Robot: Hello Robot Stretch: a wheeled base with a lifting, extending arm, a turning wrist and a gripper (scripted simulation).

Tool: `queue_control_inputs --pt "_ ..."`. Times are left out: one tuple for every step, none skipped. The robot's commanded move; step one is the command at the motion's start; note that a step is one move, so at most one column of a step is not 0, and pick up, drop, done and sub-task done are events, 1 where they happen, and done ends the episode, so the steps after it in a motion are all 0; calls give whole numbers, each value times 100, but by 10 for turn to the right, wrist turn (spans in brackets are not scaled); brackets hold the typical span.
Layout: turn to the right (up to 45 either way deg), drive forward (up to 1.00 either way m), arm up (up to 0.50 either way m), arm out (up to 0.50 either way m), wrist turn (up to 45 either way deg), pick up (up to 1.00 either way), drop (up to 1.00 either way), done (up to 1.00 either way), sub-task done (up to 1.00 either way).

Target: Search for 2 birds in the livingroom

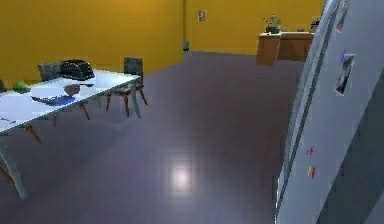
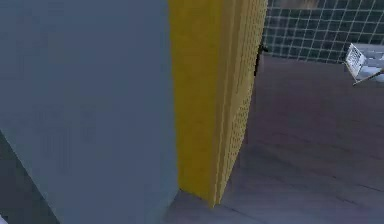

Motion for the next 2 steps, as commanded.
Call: queue_control_inputs --pt "0 100 0 0 0 0 0 0 0" --pt "0 100 0 0 0 0 0 0 0"
